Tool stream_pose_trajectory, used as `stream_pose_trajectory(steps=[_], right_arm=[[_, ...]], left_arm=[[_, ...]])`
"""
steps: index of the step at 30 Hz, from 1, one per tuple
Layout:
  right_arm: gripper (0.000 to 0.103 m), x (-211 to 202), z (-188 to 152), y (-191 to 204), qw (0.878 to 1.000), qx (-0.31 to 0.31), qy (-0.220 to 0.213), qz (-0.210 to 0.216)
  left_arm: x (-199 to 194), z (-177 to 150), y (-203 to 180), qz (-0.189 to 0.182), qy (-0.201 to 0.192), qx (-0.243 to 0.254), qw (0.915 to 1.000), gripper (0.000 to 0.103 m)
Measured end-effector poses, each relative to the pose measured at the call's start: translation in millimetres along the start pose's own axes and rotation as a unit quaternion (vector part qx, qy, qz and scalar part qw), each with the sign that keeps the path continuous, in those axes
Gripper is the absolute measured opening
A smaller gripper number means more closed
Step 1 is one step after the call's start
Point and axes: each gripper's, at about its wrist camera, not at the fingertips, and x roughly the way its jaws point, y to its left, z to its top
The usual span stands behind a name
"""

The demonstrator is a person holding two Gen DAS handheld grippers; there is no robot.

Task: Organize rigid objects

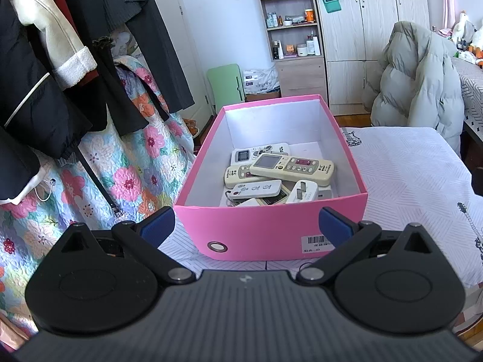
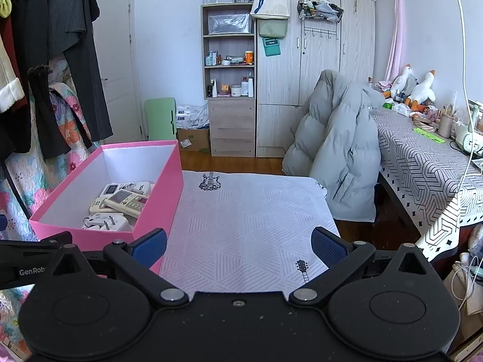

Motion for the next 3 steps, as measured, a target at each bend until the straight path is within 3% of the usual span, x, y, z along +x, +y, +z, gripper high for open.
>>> stream_pose_trajectory(steps=[3], right_arm=[[0.103,0.1,-0.1,0.0,1.0,0.0,0.0,0.0]], left_arm=[[-1.1,-0.5,-1.5,0.0,-0.002,0.008,1.0,0.103]])
